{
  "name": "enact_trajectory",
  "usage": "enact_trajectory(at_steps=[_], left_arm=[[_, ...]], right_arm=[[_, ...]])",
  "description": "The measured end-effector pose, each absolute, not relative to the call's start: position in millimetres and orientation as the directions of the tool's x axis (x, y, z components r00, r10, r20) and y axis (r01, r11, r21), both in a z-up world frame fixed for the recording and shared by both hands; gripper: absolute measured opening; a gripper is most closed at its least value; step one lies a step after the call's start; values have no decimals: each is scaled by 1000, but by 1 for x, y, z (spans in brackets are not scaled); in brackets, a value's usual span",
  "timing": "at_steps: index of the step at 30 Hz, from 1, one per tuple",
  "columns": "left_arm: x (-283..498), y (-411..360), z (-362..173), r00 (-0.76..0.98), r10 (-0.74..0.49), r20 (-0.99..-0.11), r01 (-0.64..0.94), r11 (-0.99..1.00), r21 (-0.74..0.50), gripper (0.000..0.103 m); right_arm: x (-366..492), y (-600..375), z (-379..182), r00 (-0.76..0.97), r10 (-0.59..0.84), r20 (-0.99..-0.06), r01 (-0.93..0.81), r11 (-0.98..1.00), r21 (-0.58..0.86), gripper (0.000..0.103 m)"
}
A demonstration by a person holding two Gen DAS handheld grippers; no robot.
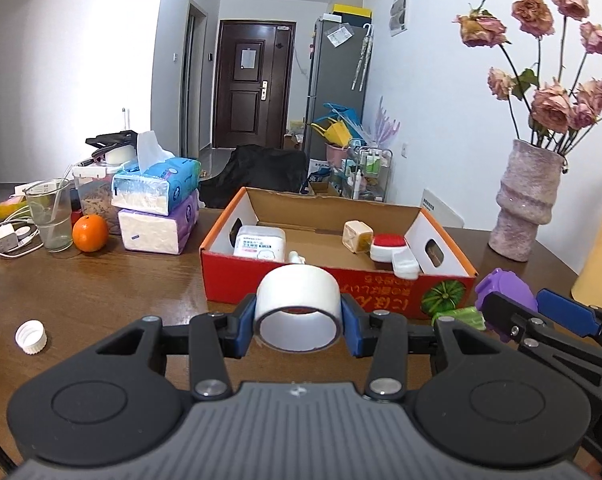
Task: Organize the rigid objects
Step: 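Carry the tape roll and purple knob cap over the box with both tools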
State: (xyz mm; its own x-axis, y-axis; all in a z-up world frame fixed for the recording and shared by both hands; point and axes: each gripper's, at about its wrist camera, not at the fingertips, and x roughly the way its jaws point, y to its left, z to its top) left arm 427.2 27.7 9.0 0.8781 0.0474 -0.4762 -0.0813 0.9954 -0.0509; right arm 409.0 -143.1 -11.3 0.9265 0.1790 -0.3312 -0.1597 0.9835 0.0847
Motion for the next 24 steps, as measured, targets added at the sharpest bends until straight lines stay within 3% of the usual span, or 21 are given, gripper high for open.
enact_trajectory(at_steps=[24], left_arm=[[515, 51, 0, 861, 101, -498, -155, 986, -69, 44]], right_arm=[[504, -118, -29, 906, 193, -377, -172, 981, 88, 50]])
